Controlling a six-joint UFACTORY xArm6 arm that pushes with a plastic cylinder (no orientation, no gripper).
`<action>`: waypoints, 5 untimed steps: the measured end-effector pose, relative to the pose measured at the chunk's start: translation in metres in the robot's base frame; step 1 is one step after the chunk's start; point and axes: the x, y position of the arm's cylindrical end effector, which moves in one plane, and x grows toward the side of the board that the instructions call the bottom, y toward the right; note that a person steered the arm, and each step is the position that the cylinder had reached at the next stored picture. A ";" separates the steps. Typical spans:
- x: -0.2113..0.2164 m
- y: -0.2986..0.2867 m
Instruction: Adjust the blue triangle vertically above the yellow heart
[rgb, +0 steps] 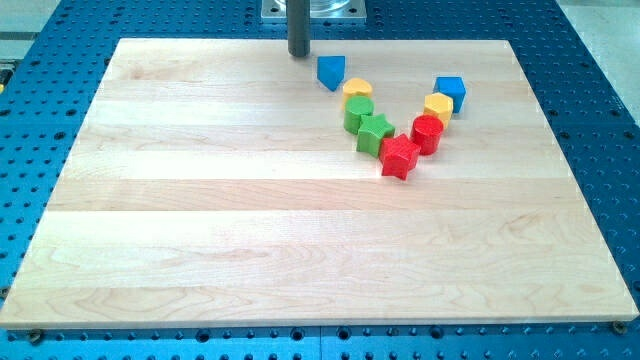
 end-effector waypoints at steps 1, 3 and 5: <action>0.017 0.008; 0.044 0.012; 0.058 -0.039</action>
